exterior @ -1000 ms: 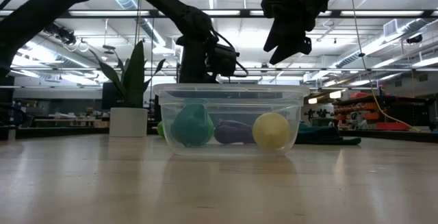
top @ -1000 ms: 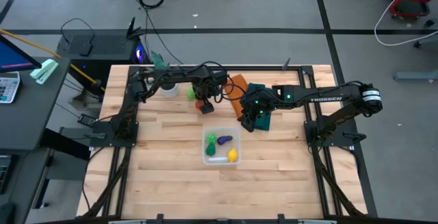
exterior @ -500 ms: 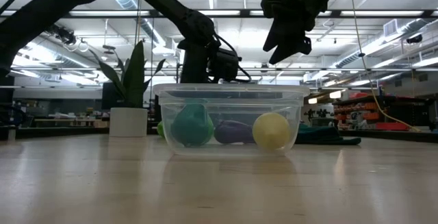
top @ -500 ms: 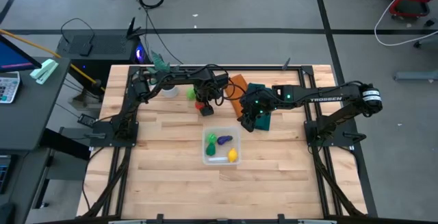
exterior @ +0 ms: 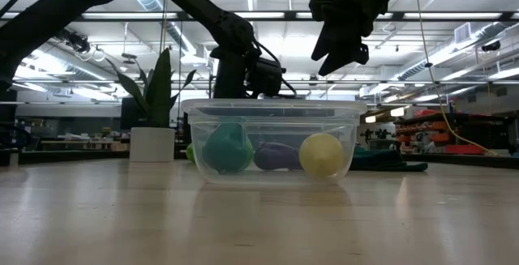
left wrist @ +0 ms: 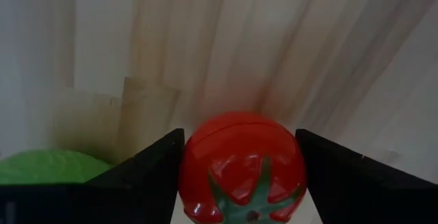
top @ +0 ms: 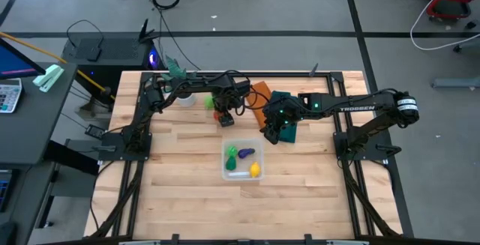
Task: Pick and placing Produce into tupperware
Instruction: Put the red tomato into the transparent container
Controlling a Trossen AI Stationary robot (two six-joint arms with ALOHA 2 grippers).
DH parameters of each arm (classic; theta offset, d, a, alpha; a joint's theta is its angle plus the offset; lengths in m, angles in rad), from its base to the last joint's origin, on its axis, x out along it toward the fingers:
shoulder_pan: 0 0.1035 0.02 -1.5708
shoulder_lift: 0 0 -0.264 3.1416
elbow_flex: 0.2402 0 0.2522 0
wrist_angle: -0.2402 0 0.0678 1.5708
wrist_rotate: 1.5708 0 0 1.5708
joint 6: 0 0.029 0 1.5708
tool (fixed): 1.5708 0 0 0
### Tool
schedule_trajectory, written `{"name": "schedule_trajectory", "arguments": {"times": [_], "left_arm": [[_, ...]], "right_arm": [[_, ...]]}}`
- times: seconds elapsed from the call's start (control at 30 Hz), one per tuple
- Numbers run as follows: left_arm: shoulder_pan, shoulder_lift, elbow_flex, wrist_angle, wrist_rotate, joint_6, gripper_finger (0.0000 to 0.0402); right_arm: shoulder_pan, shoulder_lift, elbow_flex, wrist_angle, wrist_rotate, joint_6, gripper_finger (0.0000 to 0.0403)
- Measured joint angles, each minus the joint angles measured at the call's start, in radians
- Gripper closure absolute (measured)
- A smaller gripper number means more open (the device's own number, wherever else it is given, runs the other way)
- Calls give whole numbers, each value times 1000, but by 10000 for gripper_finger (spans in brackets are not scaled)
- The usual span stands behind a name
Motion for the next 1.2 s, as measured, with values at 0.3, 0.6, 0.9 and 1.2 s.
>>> {"name": "schedule_trajectory", "arguments": {"times": [0.3, 0.6, 0.9, 1.2], "left_arm": [[-1, 0, 0, -51, -4, -21, 125], [-14, 0, 1, -174, -4, -106, 128], [-57, -1, 20, -236, 35, -166, 134], [-114, -2, 255, -309, 57, -211, 128]], "right_arm": [[0, 0, 0, 0, 0, 0, 225], [0, 0, 0, -1, 1, -20, 225], [-20, -7, 0, -64, 1, -38, 225], [-82, -173, 0, -240, 72, -76, 225]]}}
